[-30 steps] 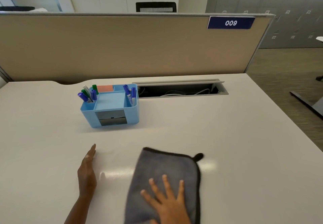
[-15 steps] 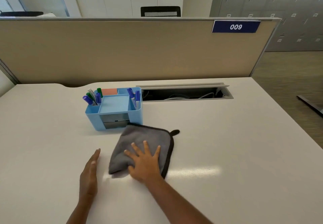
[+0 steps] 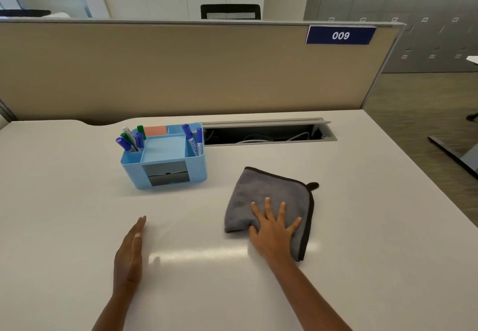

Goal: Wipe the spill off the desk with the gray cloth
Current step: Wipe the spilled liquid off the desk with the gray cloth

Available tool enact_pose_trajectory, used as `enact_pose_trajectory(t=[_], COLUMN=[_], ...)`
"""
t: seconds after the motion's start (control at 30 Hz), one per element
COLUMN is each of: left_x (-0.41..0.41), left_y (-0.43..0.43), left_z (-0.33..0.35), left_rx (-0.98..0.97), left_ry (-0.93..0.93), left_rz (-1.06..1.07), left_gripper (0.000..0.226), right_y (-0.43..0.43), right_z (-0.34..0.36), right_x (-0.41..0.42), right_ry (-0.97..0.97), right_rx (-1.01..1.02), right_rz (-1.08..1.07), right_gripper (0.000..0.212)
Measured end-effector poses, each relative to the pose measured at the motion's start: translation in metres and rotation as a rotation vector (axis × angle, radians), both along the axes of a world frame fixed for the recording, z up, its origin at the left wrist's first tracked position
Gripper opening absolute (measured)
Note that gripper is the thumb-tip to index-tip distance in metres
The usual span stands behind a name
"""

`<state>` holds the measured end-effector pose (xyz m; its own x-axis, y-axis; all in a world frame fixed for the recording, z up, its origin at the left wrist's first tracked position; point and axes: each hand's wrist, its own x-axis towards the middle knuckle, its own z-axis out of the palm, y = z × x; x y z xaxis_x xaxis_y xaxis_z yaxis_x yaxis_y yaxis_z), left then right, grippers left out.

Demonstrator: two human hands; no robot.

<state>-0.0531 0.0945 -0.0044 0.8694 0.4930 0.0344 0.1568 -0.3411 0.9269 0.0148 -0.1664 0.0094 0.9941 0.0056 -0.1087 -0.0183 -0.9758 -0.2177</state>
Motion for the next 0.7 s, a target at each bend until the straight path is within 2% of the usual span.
enact_pose_trajectory(t=[0.03, 0.1, 0.2, 0.3, 0.4, 0.5, 0.57, 0.63, 0.7], left_x=[0.000, 0.001, 0.002, 0.004, 0.005, 0.005, 0.003, 0.000, -0.003], left_y=[0.000, 0.002, 0.006, 0.007, 0.009, 0.012, 0.011, 0.007, 0.002], left_z=[0.000, 0.000, -0.003, -0.004, -0.003, -0.007, -0.008, -0.006, -0.004], left_rx=[0.001, 0.010, -0.026, -0.074, -0.055, -0.008, 0.015, 0.036, 0.081], left_ry=[-0.005, -0.010, -0.004, -0.015, 0.009, 0.009, 0.005, 0.007, 0.003], left_rz=[0.001, 0.003, 0.011, 0.020, 0.023, 0.001, -0.019, -0.038, -0.059], left_gripper=[0.058, 0.055, 0.041, 0.039, 0.040, 0.042, 0.042, 0.042, 0.052], right_y=[0.014, 0.043, 0.085, 0.111, 0.105, 0.076, 0.052, 0.025, -0.010], right_z=[0.002, 0.002, -0.003, -0.004, -0.008, -0.015, -0.016, -0.012, -0.008], right_x=[-0.004, -0.015, -0.042, -0.075, -0.094, -0.088, -0.070, -0.050, -0.034], right_ry=[-0.053, -0.029, 0.012, 0.062, 0.021, -0.106, -0.170, -0.208, -0.164], right_rx=[-0.019, -0.002, 0.062, 0.012, -0.044, -0.083, -0.099, -0.157, -0.144], right_rz=[-0.006, 0.033, 0.209, 0.396, 0.578, 0.704, 0.652, 0.510, 0.348], right_gripper=[0.049, 0.053, 0.056, 0.056, 0.056, 0.057, 0.058, 0.059, 0.058])
